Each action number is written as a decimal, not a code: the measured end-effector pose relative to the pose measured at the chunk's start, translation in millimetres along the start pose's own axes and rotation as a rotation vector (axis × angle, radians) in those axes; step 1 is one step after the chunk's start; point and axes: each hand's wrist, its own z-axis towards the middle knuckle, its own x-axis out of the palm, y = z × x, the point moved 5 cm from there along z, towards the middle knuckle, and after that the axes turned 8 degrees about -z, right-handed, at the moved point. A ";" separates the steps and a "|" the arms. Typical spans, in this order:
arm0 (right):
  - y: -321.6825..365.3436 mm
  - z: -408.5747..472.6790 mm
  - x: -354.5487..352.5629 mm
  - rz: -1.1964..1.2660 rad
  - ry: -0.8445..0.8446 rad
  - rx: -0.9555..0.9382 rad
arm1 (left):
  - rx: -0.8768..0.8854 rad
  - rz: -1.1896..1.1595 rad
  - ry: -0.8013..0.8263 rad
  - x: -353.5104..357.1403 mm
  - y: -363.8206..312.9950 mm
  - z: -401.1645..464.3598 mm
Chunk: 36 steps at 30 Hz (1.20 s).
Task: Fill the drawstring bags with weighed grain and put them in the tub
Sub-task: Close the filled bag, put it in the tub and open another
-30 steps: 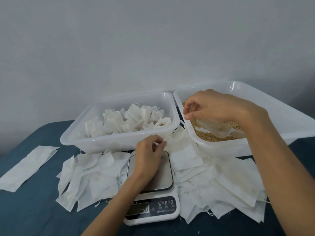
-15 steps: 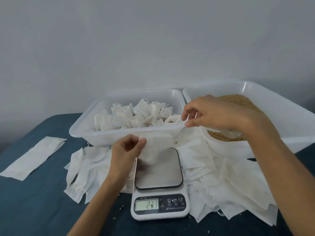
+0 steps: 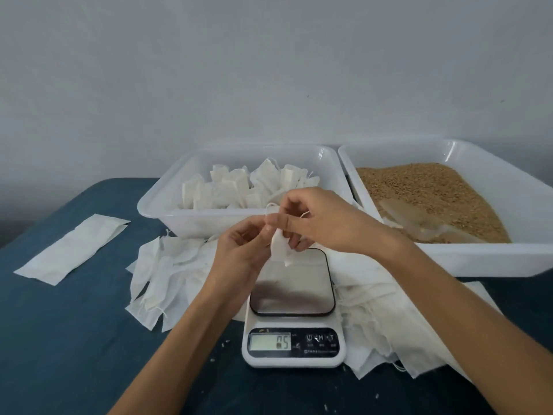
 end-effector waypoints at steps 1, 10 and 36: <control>0.1 -0.7 -3.0 -0.008 -0.014 0.006 | -0.010 -0.028 0.011 1.7 -1.1 -1.0; 3.4 -6.5 -8.9 -0.038 -0.025 0.045 | -0.007 -0.002 0.039 7.4 -3.7 -3.2; 28.1 -15.8 0.2 -0.785 -0.162 -0.339 | -0.037 -0.224 -0.225 -15.7 -2.3 2.2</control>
